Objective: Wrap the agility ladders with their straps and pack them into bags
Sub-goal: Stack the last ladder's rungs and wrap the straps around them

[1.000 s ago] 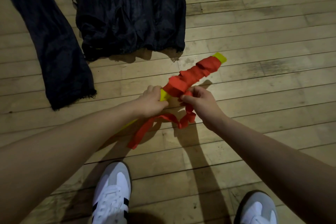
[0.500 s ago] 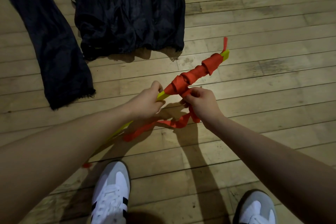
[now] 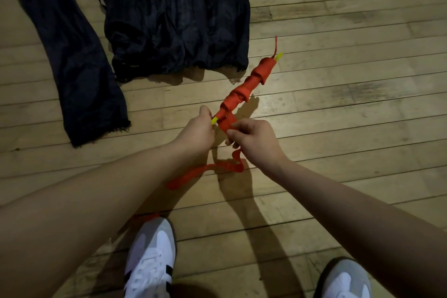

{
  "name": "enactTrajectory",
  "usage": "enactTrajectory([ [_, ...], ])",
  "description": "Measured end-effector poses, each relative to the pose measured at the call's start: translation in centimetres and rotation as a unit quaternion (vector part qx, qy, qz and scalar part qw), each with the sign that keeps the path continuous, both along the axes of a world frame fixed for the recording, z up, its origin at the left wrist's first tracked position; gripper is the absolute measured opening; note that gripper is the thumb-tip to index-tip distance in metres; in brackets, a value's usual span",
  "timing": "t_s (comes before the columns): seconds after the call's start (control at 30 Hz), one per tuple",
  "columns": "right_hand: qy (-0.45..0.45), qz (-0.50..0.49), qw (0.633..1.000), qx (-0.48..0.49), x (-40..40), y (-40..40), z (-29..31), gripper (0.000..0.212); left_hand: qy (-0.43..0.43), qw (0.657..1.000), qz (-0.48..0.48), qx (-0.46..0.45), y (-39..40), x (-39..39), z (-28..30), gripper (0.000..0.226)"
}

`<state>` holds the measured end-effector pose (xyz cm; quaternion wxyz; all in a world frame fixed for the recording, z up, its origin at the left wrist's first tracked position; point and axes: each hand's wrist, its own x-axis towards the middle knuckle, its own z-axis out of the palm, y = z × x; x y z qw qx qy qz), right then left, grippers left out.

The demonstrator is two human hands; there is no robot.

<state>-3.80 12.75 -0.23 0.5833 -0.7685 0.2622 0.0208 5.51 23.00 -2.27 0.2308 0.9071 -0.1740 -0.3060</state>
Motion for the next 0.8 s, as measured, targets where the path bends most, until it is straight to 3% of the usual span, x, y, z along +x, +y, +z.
enactTrajectory([
  [0.17, -0.002, -0.039, 0.999, -0.017, 0.3, -0.7, -0.7, 0.014, 0.083, 0.994, -0.042, 0.063, -0.4, 1.2, -0.1, 0.042],
  [0.23, 0.007, -0.069, 0.998, 0.001, 0.2, -0.9, -1.0, 0.012, 0.07, 0.988, -0.096, 0.102, -0.2, 1.6, 0.0, 0.051],
  [0.4, 0.024, -0.09, 0.994, 0.052, -0.3, -1.6, -1.2, 0.013, -0.098, 0.981, -0.165, 0.025, 0.9, 1.9, 1.1, 0.03],
  [0.57, 0.064, -0.077, 0.992, 0.081, -0.4, -1.5, -1.1, 0.012, -0.066, 0.993, -0.097, -0.007, 1.1, 1.0, 1.2, 0.025],
  [0.63, 0.061, -0.106, 0.989, 0.085, -0.4, -1.5, -1.3, 0.008, -0.042, 0.997, -0.065, -0.011, 1.0, 0.4, 1.0, 0.039],
  [0.8, 0.048, -0.153, 0.984, 0.077, 0.1, -1.6, -1.5, 0.004, -0.03, 0.999, 0.018, -0.035, 0.4, -0.4, 0.3, 0.107],
])
